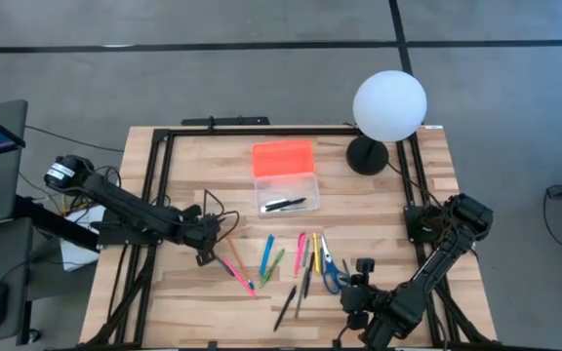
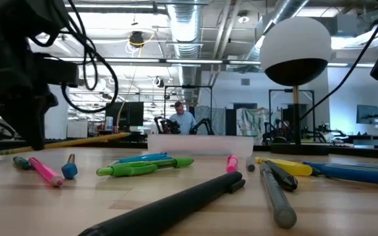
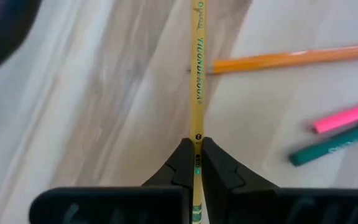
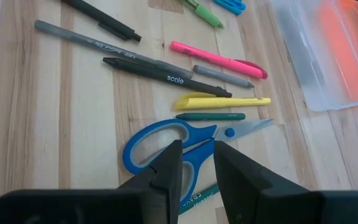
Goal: Pick & place school supplies into a supply box
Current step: Put the yellow pencil into the supply box
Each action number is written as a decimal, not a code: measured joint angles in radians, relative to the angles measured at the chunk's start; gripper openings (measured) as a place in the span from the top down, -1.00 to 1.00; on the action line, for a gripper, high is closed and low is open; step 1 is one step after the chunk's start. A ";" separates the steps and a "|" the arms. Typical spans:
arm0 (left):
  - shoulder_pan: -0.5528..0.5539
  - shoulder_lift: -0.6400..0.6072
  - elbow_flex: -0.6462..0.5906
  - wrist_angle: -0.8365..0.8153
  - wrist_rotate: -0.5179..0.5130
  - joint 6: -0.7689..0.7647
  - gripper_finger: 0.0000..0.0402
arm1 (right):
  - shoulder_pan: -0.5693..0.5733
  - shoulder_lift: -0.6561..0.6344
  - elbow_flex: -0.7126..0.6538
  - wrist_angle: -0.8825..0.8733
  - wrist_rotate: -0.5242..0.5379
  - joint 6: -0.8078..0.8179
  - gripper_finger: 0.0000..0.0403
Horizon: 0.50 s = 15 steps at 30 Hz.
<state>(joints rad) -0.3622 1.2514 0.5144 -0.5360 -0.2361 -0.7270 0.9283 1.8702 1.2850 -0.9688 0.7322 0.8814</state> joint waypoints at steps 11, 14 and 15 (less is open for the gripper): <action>0.042 -0.001 0.000 0.168 -0.135 0.107 1.00 | -0.002 0.000 0.000 0.000 0.001 -0.024 0.57; 0.085 -0.002 0.000 0.257 -0.156 0.176 1.00 | -0.011 0.000 0.000 0.000 0.001 -0.026 0.57; 0.101 -0.002 0.000 0.292 -0.164 0.202 1.00 | -0.015 0.000 0.000 0.000 0.001 -0.028 0.57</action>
<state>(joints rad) -0.2608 1.2495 0.5144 -0.2442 -0.3997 -0.5249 0.9138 1.8702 1.2850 -0.9684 0.7330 0.8537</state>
